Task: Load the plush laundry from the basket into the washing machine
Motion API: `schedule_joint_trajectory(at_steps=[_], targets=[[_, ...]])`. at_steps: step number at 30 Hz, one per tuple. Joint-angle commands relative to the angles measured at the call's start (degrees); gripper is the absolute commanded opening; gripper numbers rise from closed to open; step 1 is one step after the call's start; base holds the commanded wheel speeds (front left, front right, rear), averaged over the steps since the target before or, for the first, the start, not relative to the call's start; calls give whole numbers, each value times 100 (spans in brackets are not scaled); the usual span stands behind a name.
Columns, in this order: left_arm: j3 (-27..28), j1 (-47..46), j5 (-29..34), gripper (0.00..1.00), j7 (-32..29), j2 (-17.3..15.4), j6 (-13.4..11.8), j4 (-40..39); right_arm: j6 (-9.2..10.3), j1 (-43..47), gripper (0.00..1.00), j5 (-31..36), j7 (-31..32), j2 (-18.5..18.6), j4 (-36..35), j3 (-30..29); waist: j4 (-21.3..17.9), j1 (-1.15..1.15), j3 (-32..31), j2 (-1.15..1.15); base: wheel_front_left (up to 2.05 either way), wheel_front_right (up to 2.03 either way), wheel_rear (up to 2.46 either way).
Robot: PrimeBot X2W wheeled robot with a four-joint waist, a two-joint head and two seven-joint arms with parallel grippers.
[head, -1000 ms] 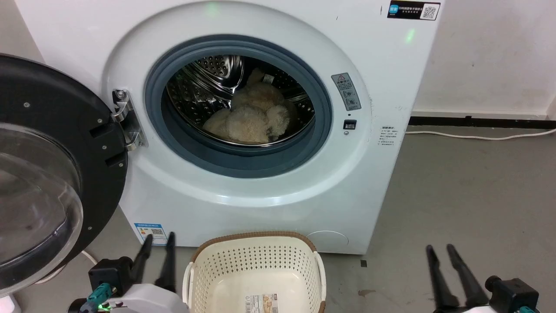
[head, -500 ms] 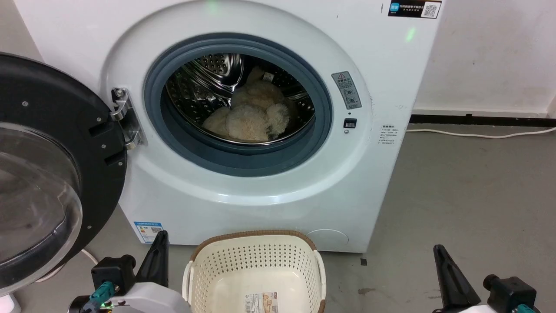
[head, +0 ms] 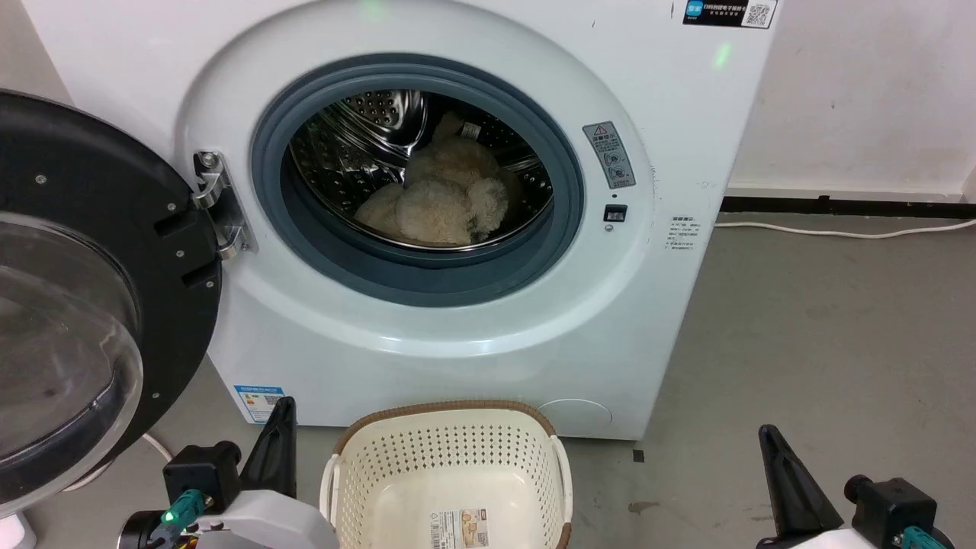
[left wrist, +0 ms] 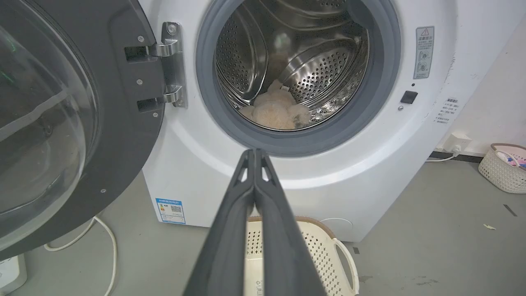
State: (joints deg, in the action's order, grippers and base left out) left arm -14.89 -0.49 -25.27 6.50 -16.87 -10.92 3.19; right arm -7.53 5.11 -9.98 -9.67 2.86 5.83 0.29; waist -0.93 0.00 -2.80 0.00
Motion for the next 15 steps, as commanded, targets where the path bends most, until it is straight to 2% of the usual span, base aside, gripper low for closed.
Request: schedule_joint_trajectory(at_steps=[1, 15], targets=[[69, 11, 109, 0, -27, 59, 54, -40, 1, -92, 0, 62, 26, 0, -49, -5, 2, 0, 5, 0, 0, 0, 0], [261, 16, 436, 0, -111, 240, 194, -78, 1, -148, 0, 189, 153, 0, -121, -8, 14, 0, 42, 0, 0, 0, 0]])
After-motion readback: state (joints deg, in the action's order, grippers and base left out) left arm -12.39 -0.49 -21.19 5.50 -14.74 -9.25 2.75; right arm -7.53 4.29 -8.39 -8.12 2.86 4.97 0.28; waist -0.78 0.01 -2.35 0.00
